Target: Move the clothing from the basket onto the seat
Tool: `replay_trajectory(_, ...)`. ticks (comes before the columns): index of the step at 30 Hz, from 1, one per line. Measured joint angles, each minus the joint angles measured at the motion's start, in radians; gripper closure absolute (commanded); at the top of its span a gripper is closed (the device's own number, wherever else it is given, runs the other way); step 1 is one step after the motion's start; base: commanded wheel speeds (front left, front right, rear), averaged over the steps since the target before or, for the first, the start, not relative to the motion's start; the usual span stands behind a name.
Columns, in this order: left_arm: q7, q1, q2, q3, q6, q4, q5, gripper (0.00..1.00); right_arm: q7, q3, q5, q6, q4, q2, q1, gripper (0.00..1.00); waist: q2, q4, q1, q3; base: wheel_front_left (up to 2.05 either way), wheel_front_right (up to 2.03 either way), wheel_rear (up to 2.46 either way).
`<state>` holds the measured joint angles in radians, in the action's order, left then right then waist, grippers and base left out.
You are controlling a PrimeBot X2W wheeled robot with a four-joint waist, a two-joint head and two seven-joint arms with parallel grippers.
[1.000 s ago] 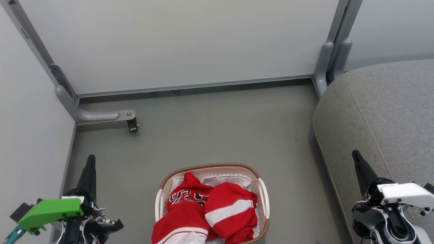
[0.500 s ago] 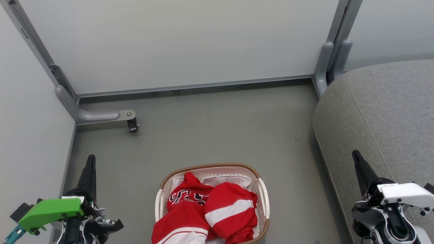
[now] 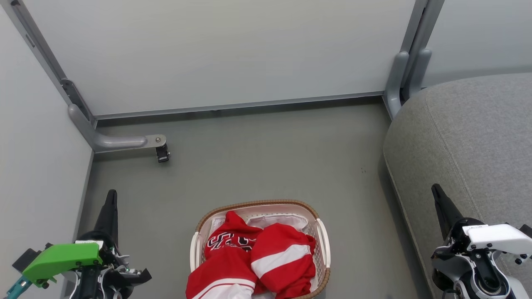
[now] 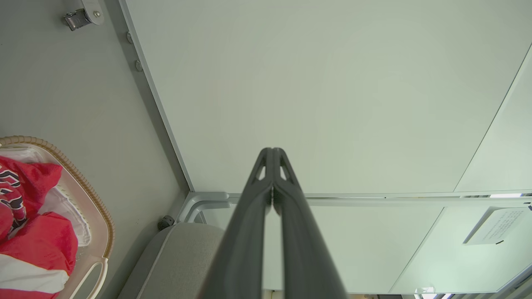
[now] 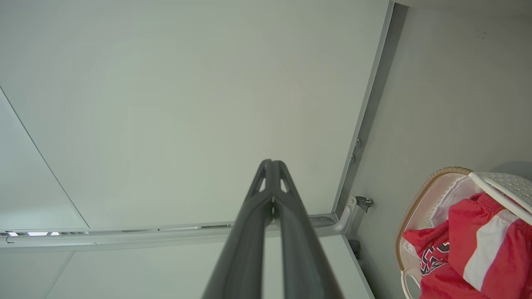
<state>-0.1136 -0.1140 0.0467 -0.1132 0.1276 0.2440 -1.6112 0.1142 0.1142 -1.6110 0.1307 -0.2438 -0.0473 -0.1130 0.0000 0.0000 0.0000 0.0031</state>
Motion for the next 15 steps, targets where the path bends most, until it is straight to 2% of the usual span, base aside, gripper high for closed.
replay_trajectory(15, 0.0, 0.0, 0.0, 0.0, 0.0, 0.0, 0.0, 1.0, 0.0, 0.0, 0.0, 0.0, 0.0, 0.0, 0.0, 1.0, 0.0, 0.0, 0.0, 0.0, 0.0, 0.0, 0.0)
